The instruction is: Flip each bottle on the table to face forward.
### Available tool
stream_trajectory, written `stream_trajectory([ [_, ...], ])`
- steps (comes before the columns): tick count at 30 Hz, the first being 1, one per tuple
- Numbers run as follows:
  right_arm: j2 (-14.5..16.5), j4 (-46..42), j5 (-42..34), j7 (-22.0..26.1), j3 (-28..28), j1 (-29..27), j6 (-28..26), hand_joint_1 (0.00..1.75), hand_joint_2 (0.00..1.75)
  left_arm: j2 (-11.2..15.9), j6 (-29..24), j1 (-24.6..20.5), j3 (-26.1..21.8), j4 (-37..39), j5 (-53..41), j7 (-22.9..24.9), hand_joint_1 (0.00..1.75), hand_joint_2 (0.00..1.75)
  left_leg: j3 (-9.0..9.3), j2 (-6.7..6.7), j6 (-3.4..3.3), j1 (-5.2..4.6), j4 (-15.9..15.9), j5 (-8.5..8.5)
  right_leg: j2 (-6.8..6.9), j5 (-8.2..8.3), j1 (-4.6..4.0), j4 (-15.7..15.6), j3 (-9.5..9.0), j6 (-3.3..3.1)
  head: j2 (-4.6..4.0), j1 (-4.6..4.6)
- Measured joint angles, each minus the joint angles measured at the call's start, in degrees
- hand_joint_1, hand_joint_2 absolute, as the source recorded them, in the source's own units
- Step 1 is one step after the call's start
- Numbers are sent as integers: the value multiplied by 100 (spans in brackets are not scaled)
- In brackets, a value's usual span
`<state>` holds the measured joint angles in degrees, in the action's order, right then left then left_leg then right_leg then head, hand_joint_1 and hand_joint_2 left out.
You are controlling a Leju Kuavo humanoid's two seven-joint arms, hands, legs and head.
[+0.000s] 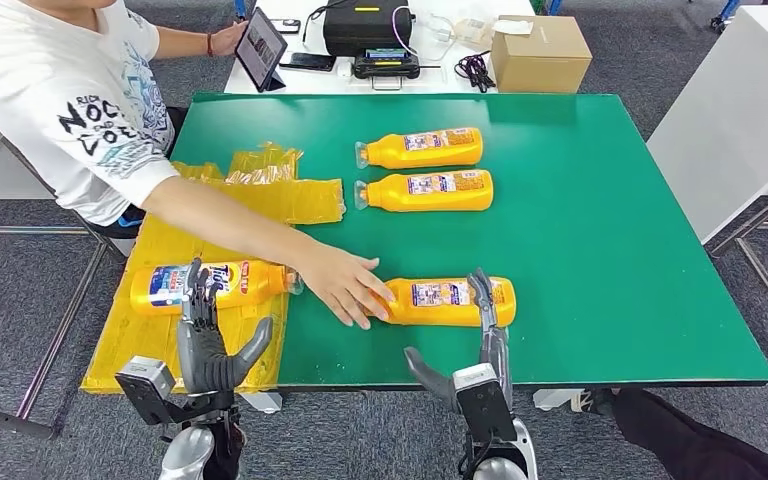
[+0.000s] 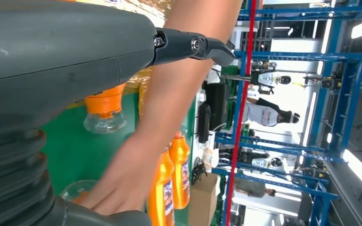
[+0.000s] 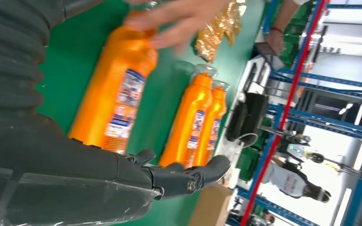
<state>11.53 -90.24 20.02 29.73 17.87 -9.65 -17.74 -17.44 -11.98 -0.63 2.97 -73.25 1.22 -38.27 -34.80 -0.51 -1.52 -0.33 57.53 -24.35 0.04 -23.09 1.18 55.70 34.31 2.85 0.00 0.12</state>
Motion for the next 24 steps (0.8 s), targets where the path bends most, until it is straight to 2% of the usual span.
stream_trajectory([
  [10, -119, 194, 120, -117, 15, 9, 74, 0, 175, 0, -47, 5, 19, 131, -55, -11, 0, 175, -1, 1, 0, 0, 0, 0, -1, 0, 0, 1, 0, 0, 0, -1],
  [16, -400, 625, 1002, -987, 255, 206, 569, 0, 175, 0, -56, -4, 1, 279, -375, -43, 0, 175, -1, -1, 0, 0, 0, 0, 1, 0, 1, 0, -2, 1, 0, -1],
  [24, -856, 1220, 1821, -1632, 486, 833, 1162, 0, 175, 0, -39, -83, -61, 540, -757, -54, 0, 175, 0, 1, -1, -1, 1, 2, -1, 3, 1, 0, -2, 3, 0, 0],
])
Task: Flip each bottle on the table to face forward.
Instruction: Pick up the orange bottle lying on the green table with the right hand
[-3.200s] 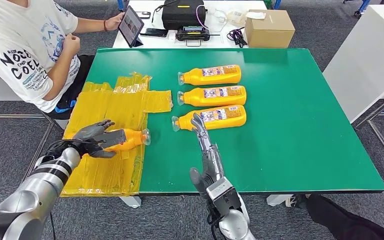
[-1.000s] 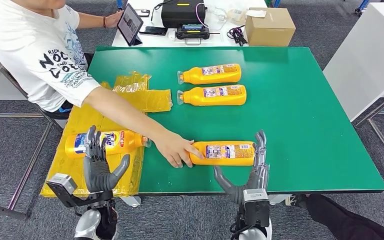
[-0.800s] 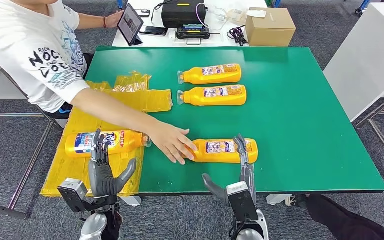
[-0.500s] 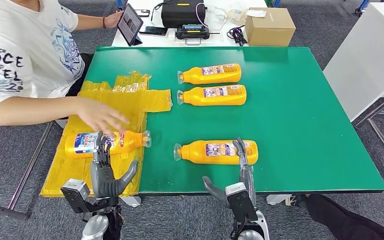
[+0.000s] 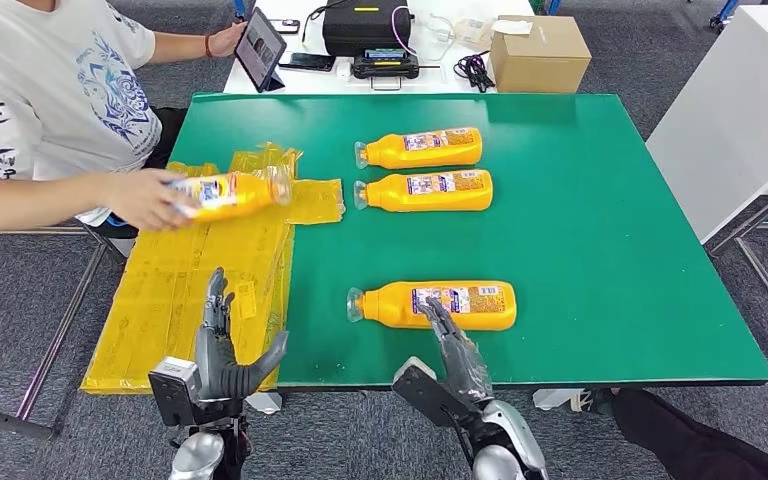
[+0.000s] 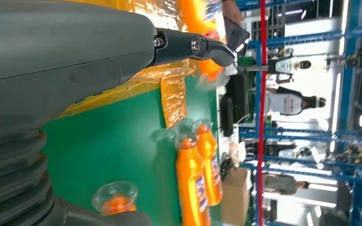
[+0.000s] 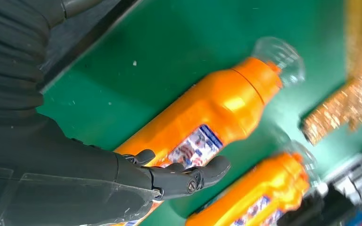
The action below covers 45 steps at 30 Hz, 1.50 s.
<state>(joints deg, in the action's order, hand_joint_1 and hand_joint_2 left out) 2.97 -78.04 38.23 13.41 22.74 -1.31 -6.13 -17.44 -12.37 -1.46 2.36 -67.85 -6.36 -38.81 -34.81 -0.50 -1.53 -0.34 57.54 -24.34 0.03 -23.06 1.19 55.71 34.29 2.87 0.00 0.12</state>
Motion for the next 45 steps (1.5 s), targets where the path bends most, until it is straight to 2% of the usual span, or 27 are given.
stream_trajectory([
  [7, -362, 729, 223, -351, 263, 1097, 520, 0, 175, -21, 62, -112, -10, 409, -259, -2, 0, 175, 3, 0, -3, 0, 2, 6, 0, 2, 0, 0, -1, 1, 0, 0],
  [11, -467, 953, 185, -364, 337, 1441, 593, 0, 175, -31, 79, -146, -16, 517, -270, -3, 0, 175, 2, -1, -3, 0, 3, 6, 1, 2, 0, 1, -1, 1, 0, 0],
  [28, -603, 1149, 164, -403, 517, 1688, 590, 0, 175, -35, -18, -183, -84, 616, -469, -5, 0, 175, -1, -1, -4, 0, 2, 6, 0, 2, 0, 1, 0, 1, 0, 1],
  [32, -631, 1121, -46, -409, 620, 1759, 773, 0, 175, -35, -188, -184, -82, 534, -774, -13, 0, 175, -1, -1, -3, 0, 2, 5, 1, 2, 0, 2, 0, 1, 0, 1],
  [40, -759, 1150, -302, -385, 709, 1838, 817, 0, 175, -35, 26, -181, -57, 258, -670, 41, 0, 175, -2, -2, -4, -1, 2, 5, 1, 1, 0, 1, 0, 1, 0, 1],
  [45, -880, 1035, -812, -84, 649, 1867, 943, 0, 175, -35, 76, -175, -61, 258, -577, 20, 0, 175, -1, -2, -4, -1, 3, 5, 1, 2, 1, 1, 0, 1, 0, 1],
])
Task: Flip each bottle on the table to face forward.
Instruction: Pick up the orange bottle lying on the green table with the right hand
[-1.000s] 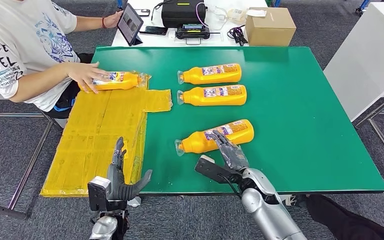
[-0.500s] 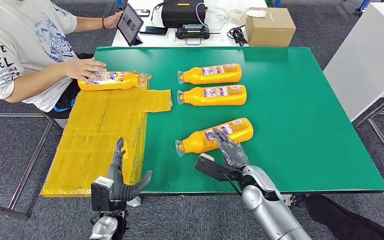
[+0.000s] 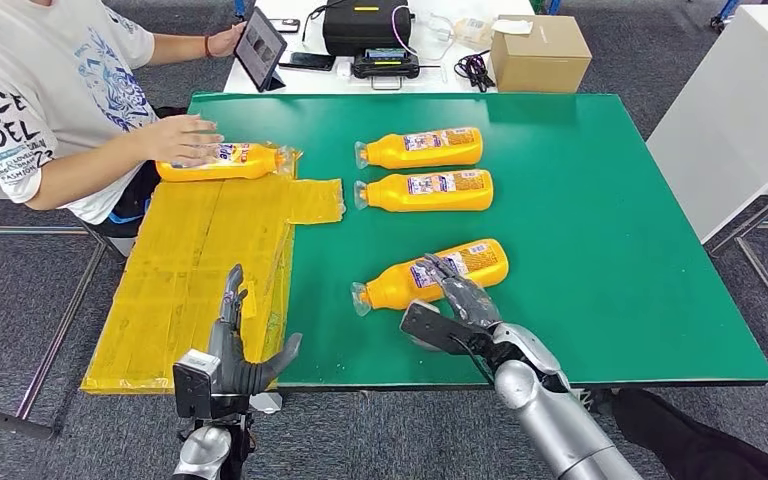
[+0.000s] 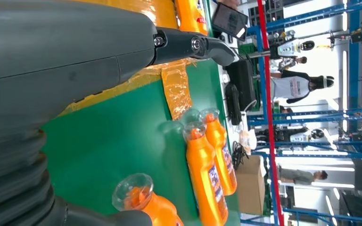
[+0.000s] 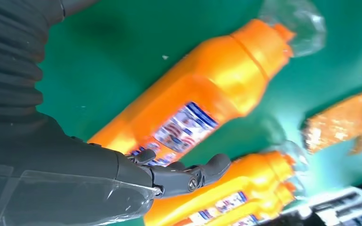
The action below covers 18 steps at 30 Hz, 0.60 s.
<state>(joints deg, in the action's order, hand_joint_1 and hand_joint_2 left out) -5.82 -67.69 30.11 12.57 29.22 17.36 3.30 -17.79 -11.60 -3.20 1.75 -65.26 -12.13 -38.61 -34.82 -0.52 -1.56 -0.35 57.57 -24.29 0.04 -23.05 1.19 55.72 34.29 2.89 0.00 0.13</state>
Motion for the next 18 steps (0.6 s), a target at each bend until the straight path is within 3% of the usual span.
stream_trajectory([
  [4, -55, -166, -112, 111, -64, 27, 33, 0, 175, 0, 36, -1, 2, 2, 14, -2, 0, 175, 0, 0, 0, 0, 0, 0, 0, 0, -1, 0, 1, 0, 0, 1],
  [10, -228, -144, 393, -55, -71, 282, -111, 0, 175, 0, 104, -2, 7, 24, 33, 1, 0, 175, 0, 0, 0, 0, 0, 0, 0, 0, 0, 0, 0, 0, 0, 0],
  [18, -205, -88, 732, 189, -232, 379, -699, 0, 175, 0, 155, -6, 26, 51, 39, 45, 0, 175, 0, 0, 0, 0, 1, 0, 0, 0, 0, 0, 0, 0, 0, 1],
])
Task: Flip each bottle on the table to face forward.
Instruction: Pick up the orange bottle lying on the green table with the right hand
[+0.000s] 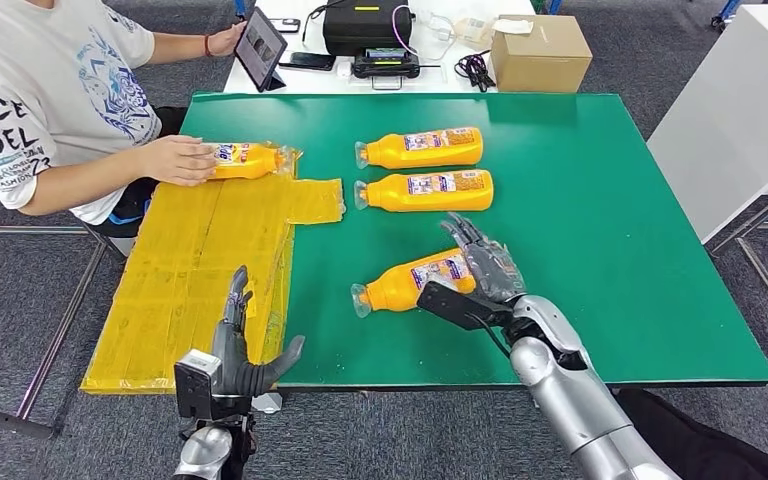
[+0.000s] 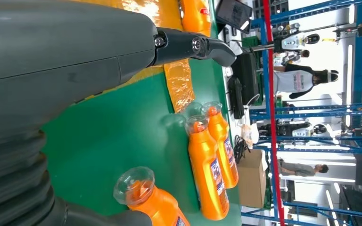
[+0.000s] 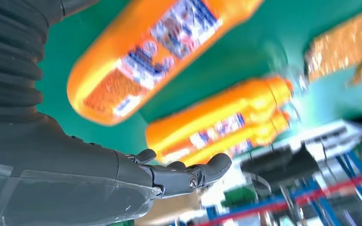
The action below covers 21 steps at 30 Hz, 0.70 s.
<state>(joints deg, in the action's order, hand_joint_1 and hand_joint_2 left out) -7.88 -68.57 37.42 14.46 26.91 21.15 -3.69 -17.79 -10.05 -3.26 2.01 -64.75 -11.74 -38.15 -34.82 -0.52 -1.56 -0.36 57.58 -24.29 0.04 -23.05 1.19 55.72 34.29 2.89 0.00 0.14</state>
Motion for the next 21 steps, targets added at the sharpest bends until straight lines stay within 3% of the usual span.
stream_trajectory([
  [5, 148, -32, 136, 211, -158, -15, -341, 0, 175, -2, 7, -19, 69, 11, 6, 38, 0, 175, 0, 0, 0, 1, 0, 0, 0, 0, -1, 0, 1, 0, 0, 0],
  [10, 422, -312, 133, 738, -427, -149, -931, 0, 175, -3, -4, -46, 121, 44, 49, 43, 0, 175, 1, 2, 0, 1, -1, 0, -1, 0, -1, 0, 1, 0, 0, 0],
  [21, 458, -134, 291, 639, -505, 7, -299, 0, 175, -3, 45, -121, 132, 132, 105, 41, 0, 175, 0, 0, 0, -1, 0, 0, 0, 1, 1, 0, -1, 1, 0, -1],
])
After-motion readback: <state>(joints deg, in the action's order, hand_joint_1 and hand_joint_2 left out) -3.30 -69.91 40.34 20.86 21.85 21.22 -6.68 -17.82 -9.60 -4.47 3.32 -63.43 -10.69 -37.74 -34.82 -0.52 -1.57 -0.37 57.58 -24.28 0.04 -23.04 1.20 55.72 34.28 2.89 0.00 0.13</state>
